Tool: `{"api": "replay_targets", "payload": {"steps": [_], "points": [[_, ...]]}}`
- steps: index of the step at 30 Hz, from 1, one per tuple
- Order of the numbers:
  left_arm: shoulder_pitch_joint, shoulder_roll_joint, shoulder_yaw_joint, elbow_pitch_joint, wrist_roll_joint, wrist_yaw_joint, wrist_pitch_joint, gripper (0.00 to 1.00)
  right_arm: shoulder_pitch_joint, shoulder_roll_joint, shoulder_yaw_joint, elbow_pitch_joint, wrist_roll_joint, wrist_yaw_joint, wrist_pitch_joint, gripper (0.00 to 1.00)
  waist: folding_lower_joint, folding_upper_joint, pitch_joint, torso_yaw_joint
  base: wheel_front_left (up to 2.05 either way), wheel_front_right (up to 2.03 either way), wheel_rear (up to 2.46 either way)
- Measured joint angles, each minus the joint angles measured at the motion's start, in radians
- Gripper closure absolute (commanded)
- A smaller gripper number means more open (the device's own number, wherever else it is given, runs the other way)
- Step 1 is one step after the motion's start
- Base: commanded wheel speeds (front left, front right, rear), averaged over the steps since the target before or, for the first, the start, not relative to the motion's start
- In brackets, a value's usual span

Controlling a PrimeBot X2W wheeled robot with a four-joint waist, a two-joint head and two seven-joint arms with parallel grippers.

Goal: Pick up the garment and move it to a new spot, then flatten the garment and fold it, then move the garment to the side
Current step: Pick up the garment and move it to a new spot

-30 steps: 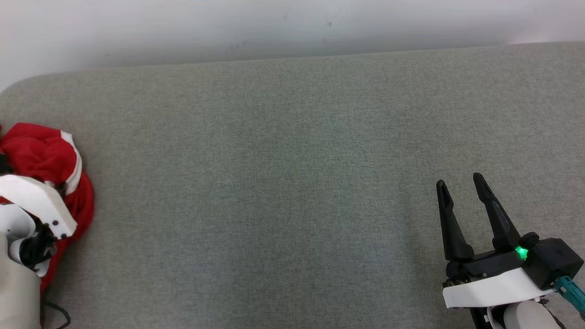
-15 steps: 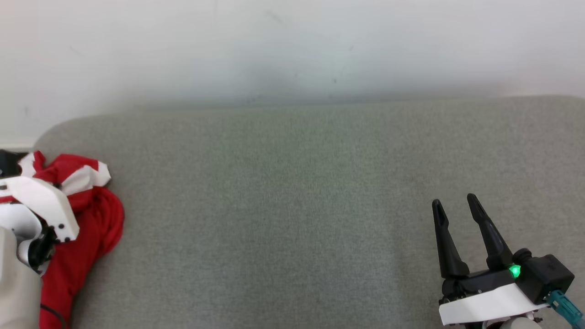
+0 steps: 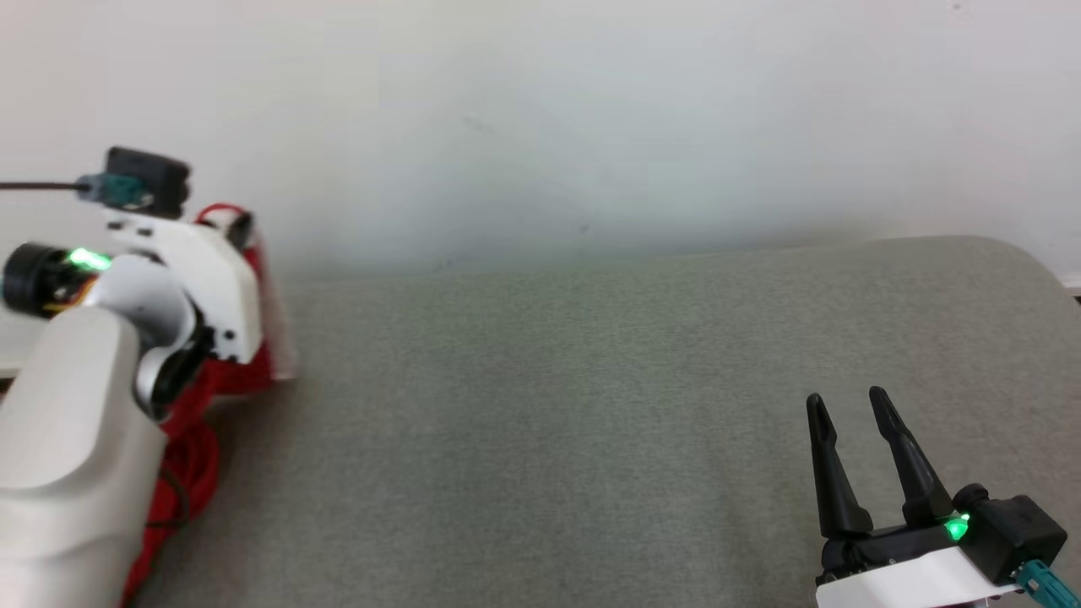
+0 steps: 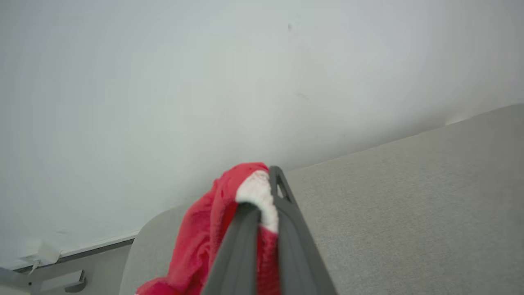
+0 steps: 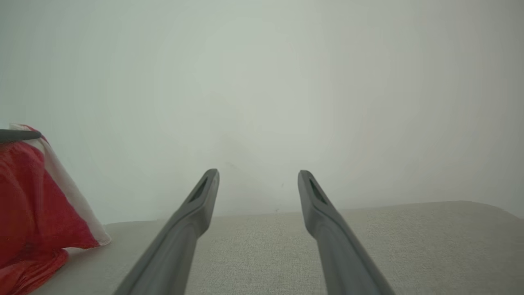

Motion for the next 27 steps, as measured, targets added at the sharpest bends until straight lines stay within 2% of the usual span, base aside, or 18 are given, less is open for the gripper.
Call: {"api": "replay_targets", "payload": {"steps": [8,14,18,21,27], "points": [[-0.016,-0.067,-0.109,-0.193,-0.140,0.000,0.048,1.00,0.001,0.000,-0.018,-0.003,0.004,0.000,0.000,0.00,0.0000,0.0001,-0.013,-0.088,0.00,0.00,0.00],[-0.019,-0.173,-0.104,-0.286,-0.233,0.007,0.020,1.00,0.002,0.000,-0.059,-0.010,-0.005,0.000,0.000,0.00,0.0000,0.0001,-0.013,-0.166,0.00,0.00,0.00],[0.000,-0.203,-0.083,-0.319,-0.275,0.027,-0.002,1.00,0.005,0.000,-0.081,-0.012,-0.021,0.000,0.000,0.00,0.0000,0.0001,-0.007,-0.205,0.00,0.00,0.00],[0.077,-0.211,-0.054,-0.327,-0.314,0.045,-0.027,1.00,0.008,0.000,-0.089,-0.013,-0.029,0.000,0.000,0.00,0.0000,0.0001,0.003,-0.222,0.00,0.00,0.00],[0.342,-0.193,-0.006,-0.287,-0.339,0.071,-0.141,1.00,0.021,-0.008,-0.092,-0.012,-0.031,0.000,0.000,0.00,0.0001,0.0001,0.025,-0.220,0.00,0.00,0.00]]}}
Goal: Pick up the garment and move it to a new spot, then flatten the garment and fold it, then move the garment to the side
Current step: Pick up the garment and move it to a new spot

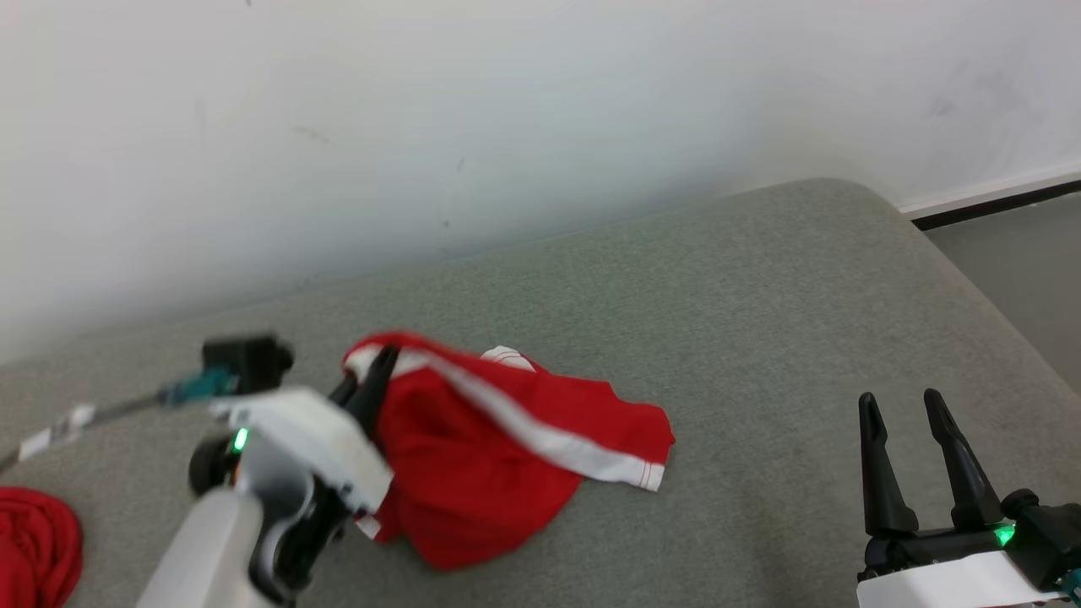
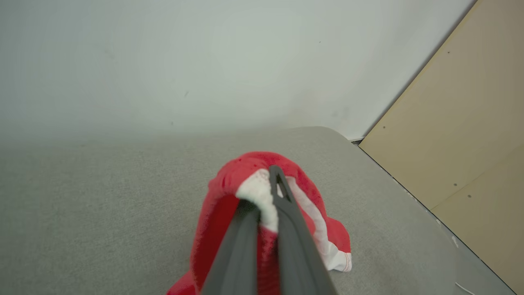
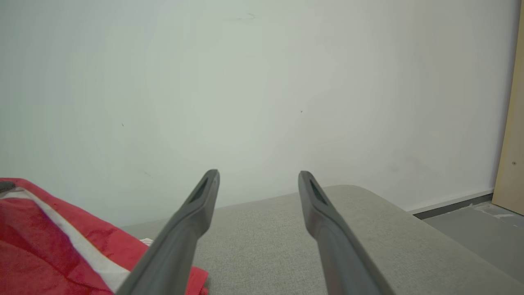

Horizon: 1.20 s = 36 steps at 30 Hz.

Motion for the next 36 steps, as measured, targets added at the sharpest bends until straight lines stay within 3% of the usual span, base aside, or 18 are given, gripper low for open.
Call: {"api": "replay_targets", "payload": {"steps": [9,10,12,18,22,28,36], "points": [[0.203,0.012,0.058,0.217,-0.029,-0.021,-0.224,1.00,-0.002,-0.029,0.013,0.006,-0.005,0.000,0.000,0.00,0.0000,-0.0001,0.014,0.056,0.00,0.00,0.00],[0.203,0.006,0.055,0.238,-0.035,-0.030,-0.236,0.73,-0.002,-0.034,0.019,0.009,-0.005,0.000,0.000,0.00,0.0000,-0.0001,0.014,0.065,0.00,0.00,0.00],[0.203,-0.007,0.046,0.284,-0.045,-0.043,-0.257,0.00,-0.002,-0.039,0.032,0.016,-0.005,0.000,0.000,0.00,0.0000,-0.0001,0.014,0.081,0.00,0.00,0.00],[0.187,-0.021,0.005,0.364,-0.045,-0.063,-0.339,0.00,-0.003,-0.044,0.058,0.031,-0.002,0.000,0.000,0.00,0.0000,-0.0001,0.008,0.115,0.00,0.00,0.00],[0.171,0.006,-0.019,0.375,-0.006,-0.062,-0.391,0.00,-0.002,-0.044,0.062,0.032,0.000,0.000,0.000,0.00,0.0000,-0.0001,0.001,0.127,0.00,0.00,0.00],[0.173,0.046,-0.012,0.300,0.068,0.007,-0.447,0.00,0.004,-0.048,0.057,0.031,0.000,0.000,0.000,0.00,0.0000,-0.0001,-0.013,0.136,0.00,0.00,0.00],[0.280,0.042,0.043,0.050,0.151,0.121,-0.474,0.00,0.030,-0.039,0.046,0.015,0.000,0.000,0.000,0.00,0.0000,-0.0001,-0.012,0.139,0.00,0.00,0.00]]}}
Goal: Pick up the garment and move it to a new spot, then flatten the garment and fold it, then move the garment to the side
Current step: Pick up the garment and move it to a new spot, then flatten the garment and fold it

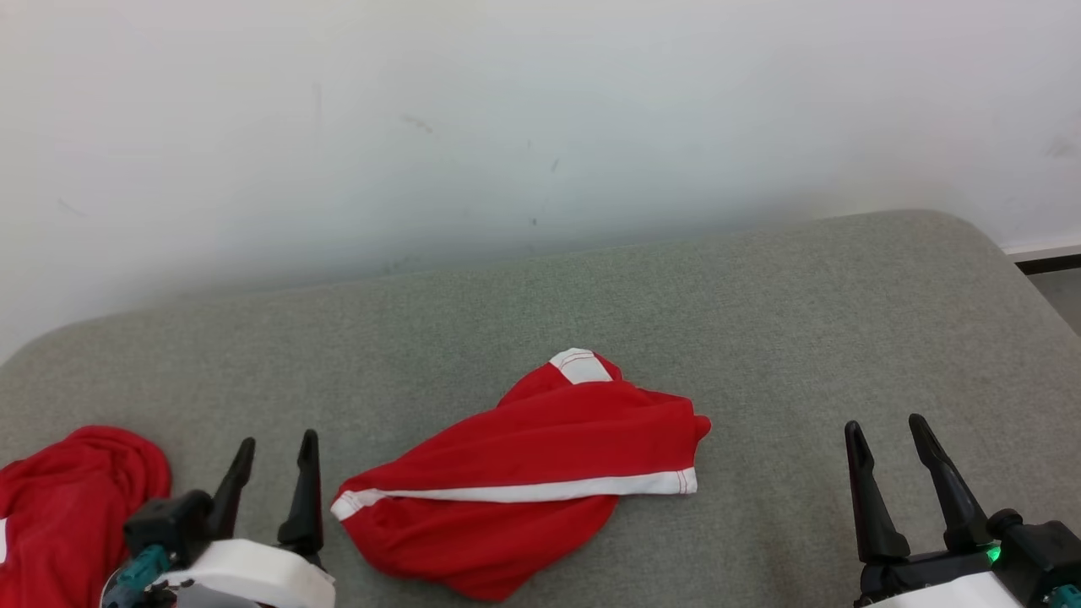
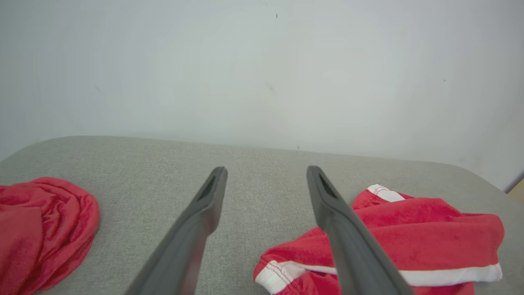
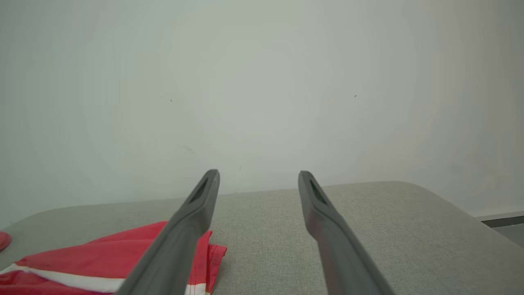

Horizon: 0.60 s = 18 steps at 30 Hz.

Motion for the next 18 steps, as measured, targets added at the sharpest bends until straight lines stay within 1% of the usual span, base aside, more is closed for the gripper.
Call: {"api": "replay_targets", "payload": {"steps": [3,6,12,18], "points": [[0.056,-0.017,0.034,-0.114,0.048,0.030,-0.002,0.00,0.007,0.001,-0.002,-0.003,0.000,0.000,0.000,0.00,0.0000,0.0000,0.009,0.001,0.00,0.00,0.00],[0.112,-0.040,0.072,-0.170,0.075,0.035,-0.002,0.00,0.007,0.003,0.007,0.000,0.002,0.000,0.000,0.00,0.0000,0.0000,0.021,0.000,0.00,0.00,0.00],[0.148,-0.095,0.106,-0.195,0.123,0.016,-0.003,0.00,0.002,0.002,0.018,0.010,0.003,0.000,0.000,0.00,0.0000,0.0000,0.028,0.007,0.00,0.00,0.00],[0.148,-0.114,0.133,-0.185,0.145,0.000,-0.003,0.00,-0.005,-0.004,0.028,0.017,0.006,0.000,0.000,0.00,0.0000,0.0000,0.026,0.011,0.00,0.00,0.00]]}}
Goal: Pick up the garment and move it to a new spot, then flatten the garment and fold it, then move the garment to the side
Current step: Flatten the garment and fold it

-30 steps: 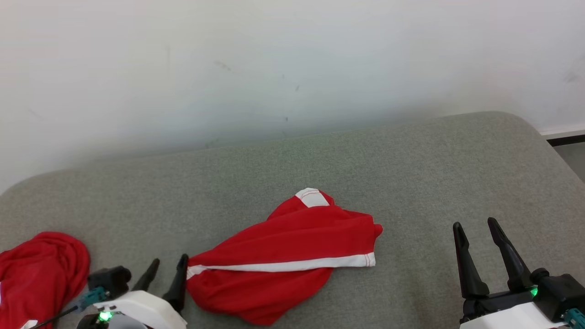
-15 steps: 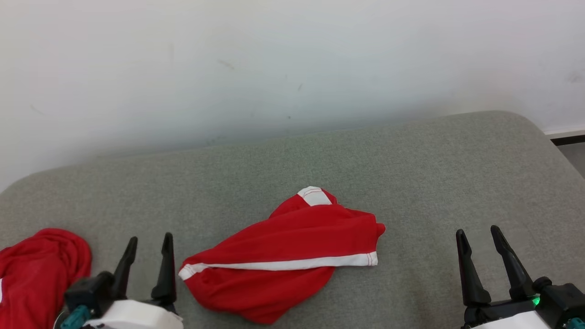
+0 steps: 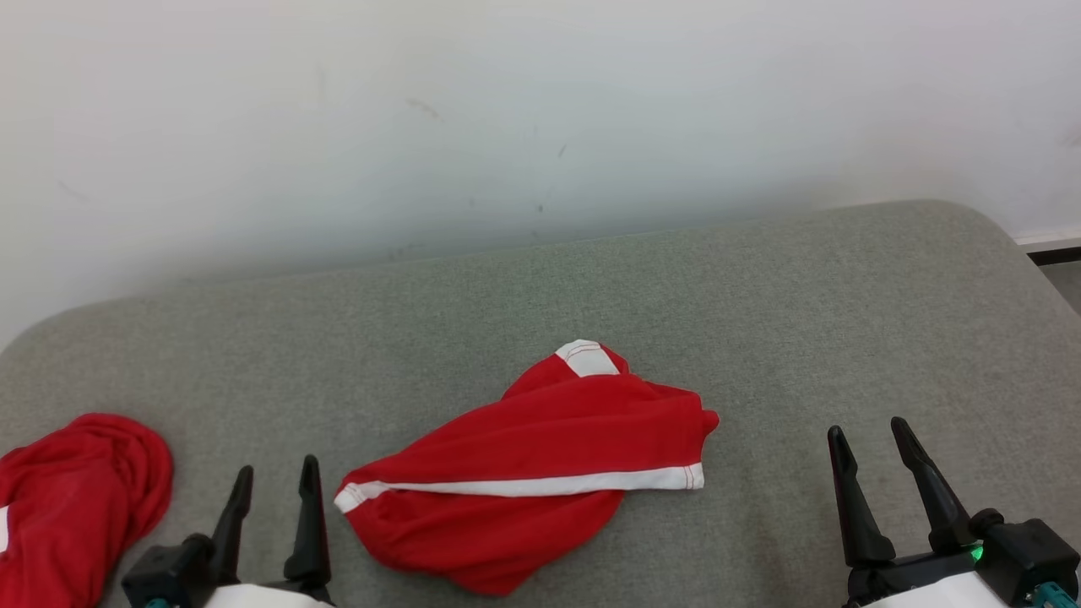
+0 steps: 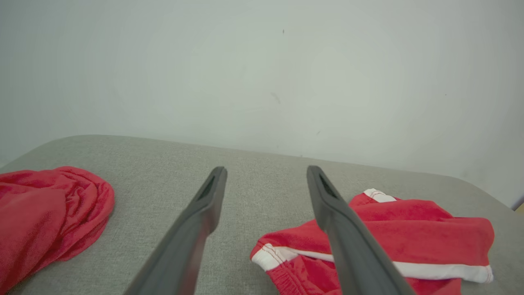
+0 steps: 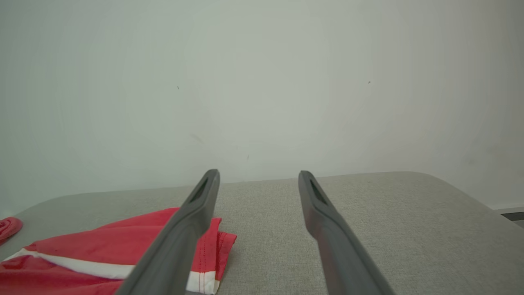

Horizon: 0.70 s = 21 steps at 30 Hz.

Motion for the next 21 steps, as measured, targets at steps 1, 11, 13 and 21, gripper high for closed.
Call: {"api": "replay_targets", "payload": {"steps": [1,11,13,21], "points": [[0.000,-0.004,0.002,0.008,0.000,-0.001,0.000,0.00,-0.002,-0.002,0.003,0.001,0.000,0.000,0.000,0.00,0.0000,0.0000,0.000,0.001,0.00,0.00,0.00],[-0.015,-0.010,-0.006,0.075,-0.007,-0.025,0.041,0.00,-0.025,-0.032,0.068,0.048,0.018,0.000,0.000,0.00,0.0000,0.0000,0.003,0.017,0.00,0.00,0.00],[-0.024,-0.012,-0.004,0.083,-0.035,-0.036,0.068,0.00,-0.036,-0.044,0.102,0.079,0.025,0.000,0.000,0.00,0.0000,0.0000,0.005,0.019,0.00,0.00,0.00],[-0.075,-0.007,-0.007,0.101,-0.157,-0.097,0.280,0.00,-0.171,-0.112,0.296,0.252,0.082,0.000,0.053,0.00,0.0000,0.0000,0.048,0.034,0.00,0.00,0.00]]}}
